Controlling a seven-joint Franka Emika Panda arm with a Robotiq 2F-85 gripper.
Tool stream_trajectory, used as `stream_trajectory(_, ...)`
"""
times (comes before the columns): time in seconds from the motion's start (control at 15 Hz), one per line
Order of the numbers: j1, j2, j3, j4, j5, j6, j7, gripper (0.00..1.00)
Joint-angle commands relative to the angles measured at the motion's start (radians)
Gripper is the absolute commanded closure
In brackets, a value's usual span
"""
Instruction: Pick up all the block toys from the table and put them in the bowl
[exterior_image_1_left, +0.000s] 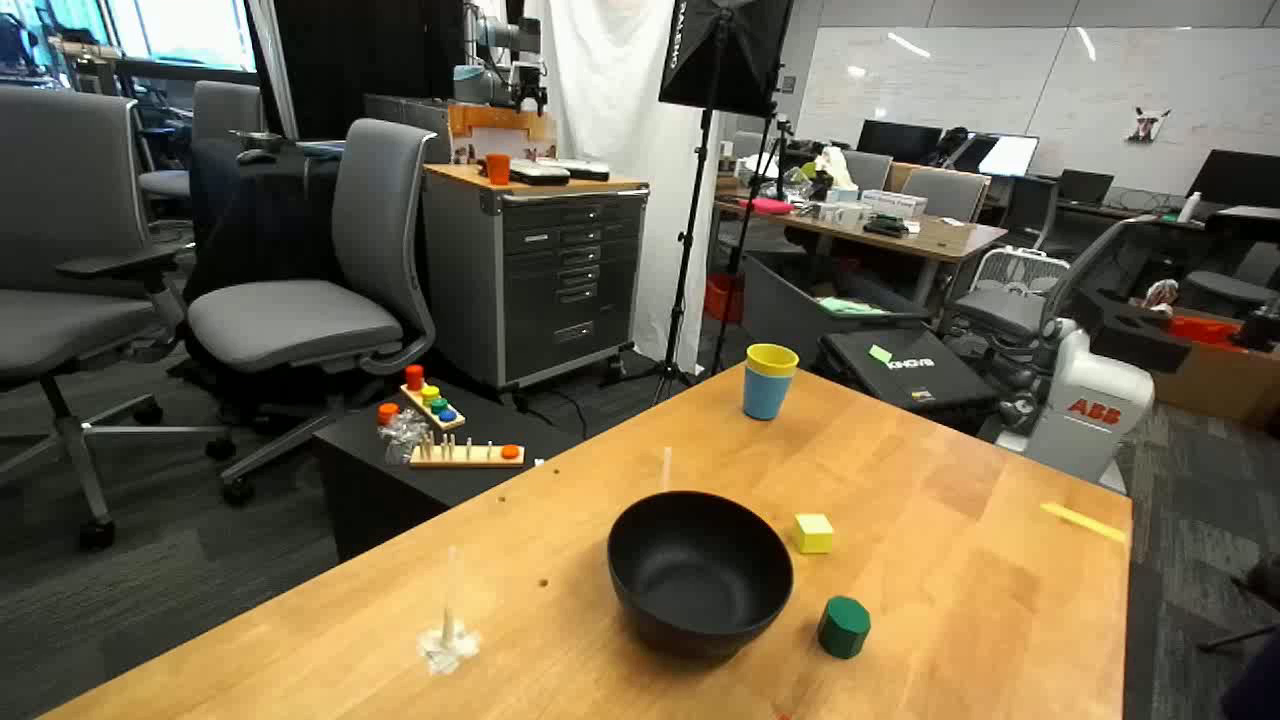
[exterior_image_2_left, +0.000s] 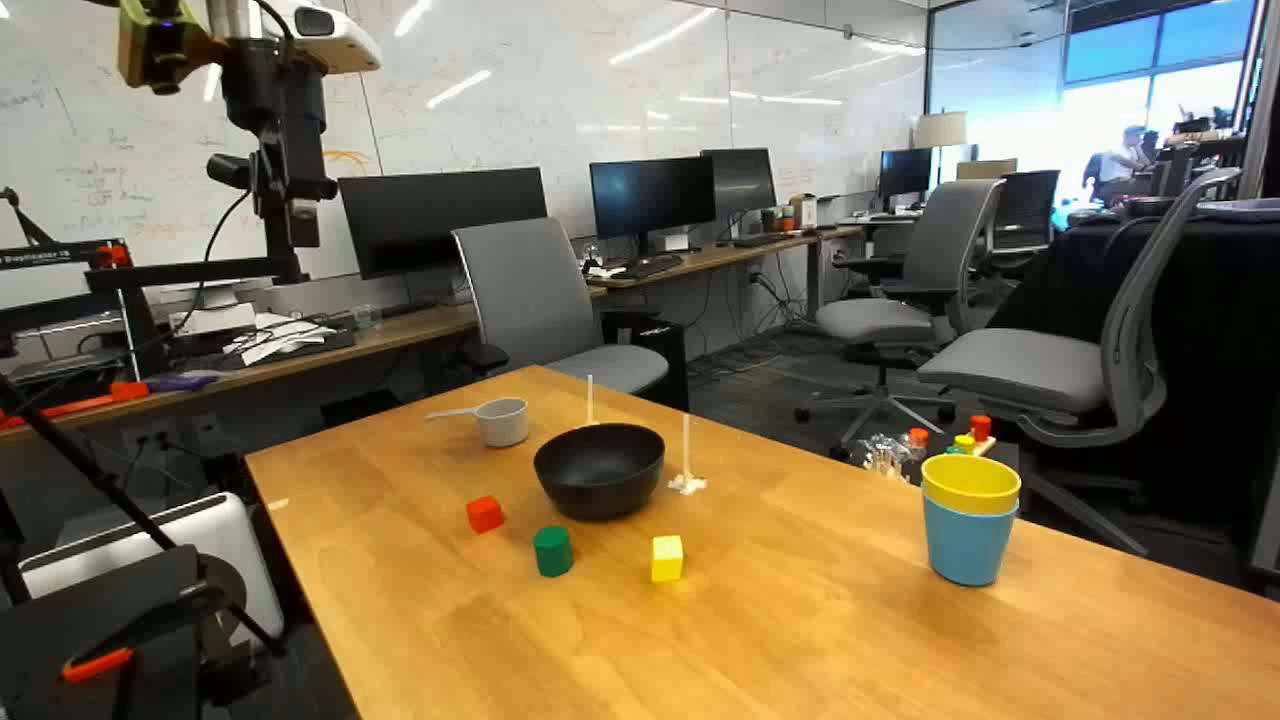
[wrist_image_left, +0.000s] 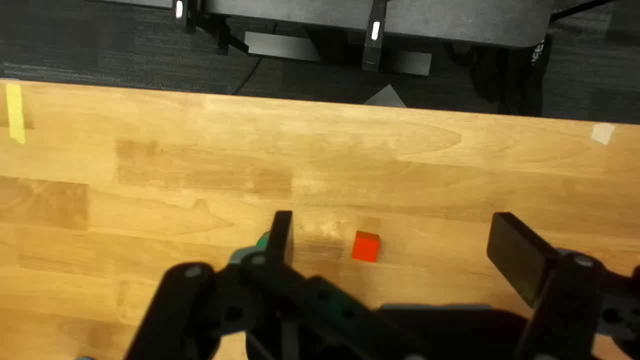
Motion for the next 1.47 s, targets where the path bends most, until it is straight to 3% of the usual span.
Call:
stream_trajectory(0.0, 0.019, 0.002, -0.017, 0.003, -0.006, -0.001, 0.006, 0.00)
stream_trajectory(0.8, 0.021, 0.032, -0.014, 0.007, 0.005, 0.034, 0.019, 0.00)
stream_trajectory(1.0, 0.021, 0.078, 0.000, 0.020, -0.008, 0.078, 0.057, 0.00)
stream_trajectory(1.4, 0.028, 0.181, 0.021, 0.001, -0.040, 0.283, 0.214, 0.00)
